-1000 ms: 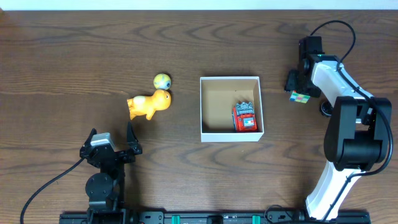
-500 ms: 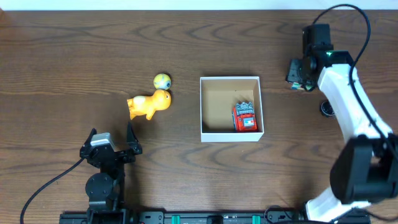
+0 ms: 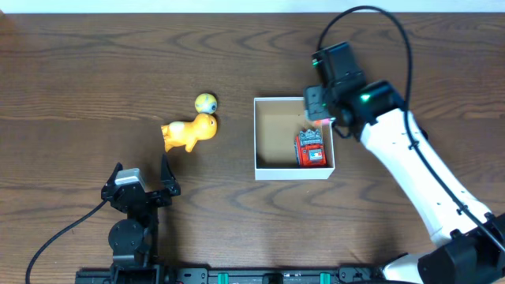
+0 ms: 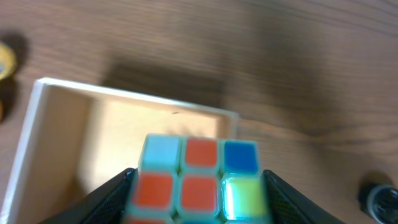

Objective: Pack container
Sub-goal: 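Carry the Rubik's cube with the right gripper over the box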

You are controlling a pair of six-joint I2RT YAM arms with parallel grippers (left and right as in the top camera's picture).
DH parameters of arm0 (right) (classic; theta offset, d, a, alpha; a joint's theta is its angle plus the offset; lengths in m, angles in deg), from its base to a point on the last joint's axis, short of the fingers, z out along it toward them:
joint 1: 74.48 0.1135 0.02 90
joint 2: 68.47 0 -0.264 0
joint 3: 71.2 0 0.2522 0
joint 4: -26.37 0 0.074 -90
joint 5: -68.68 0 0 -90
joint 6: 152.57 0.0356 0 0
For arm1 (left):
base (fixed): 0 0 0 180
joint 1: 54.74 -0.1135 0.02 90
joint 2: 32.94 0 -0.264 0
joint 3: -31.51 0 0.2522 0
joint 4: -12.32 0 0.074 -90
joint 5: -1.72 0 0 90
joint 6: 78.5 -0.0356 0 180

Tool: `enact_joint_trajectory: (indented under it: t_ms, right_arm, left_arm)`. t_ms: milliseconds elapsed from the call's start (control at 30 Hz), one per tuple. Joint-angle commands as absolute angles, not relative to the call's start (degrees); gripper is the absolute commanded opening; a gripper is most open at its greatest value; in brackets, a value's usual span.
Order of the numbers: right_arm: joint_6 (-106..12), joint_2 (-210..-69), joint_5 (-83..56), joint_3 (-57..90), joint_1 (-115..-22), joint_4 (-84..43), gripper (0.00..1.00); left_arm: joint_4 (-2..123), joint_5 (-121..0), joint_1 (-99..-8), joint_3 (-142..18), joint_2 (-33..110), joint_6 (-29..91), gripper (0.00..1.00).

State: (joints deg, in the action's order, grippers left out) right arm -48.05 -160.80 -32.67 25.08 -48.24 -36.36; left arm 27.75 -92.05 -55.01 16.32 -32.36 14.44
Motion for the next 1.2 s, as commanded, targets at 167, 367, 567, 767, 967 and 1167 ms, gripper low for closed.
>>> enact_joint_trajectory:
  t_ms: [167, 367, 567, 767, 967, 1167]
  right_arm:
    - [-49.79, -161.81, -34.99, 26.24, -42.56, -33.56, 0.65]
    - [-49.79, -161.81, -35.01, 26.24, -42.53, -34.61, 0.66]
    - [-50.04, -161.83, -30.16, 26.22, -42.45, -36.12, 0.68]
    - [-44.51, -162.23, -29.63, 25.34, -42.34, -37.23, 0.66]
    - [-38.58, -165.42, -29.70, 23.53, -41.75, -35.81, 0.66]
    - [-37.29, -172.67, -29.92, 23.40, -40.78, -33.36, 0.68]
  left_arm:
    - [29.87, -92.58, -55.21, 17.52, -32.66, 14.09, 0.98]
    - [29.87, -92.55, -55.21, 17.52, -32.66, 14.09, 0.98]
    - [29.87, -92.55, -55.21, 17.52, -32.66, 14.07, 0.98]
    - [29.87, -92.58, -55.21, 17.52, -32.66, 14.09, 0.98]
    - [29.87, -92.55, -55.21, 17.52, -32.66, 14.09, 0.98]
    - [29.87, -92.55, -55.21, 17.52, -32.66, 14.09, 0.98]
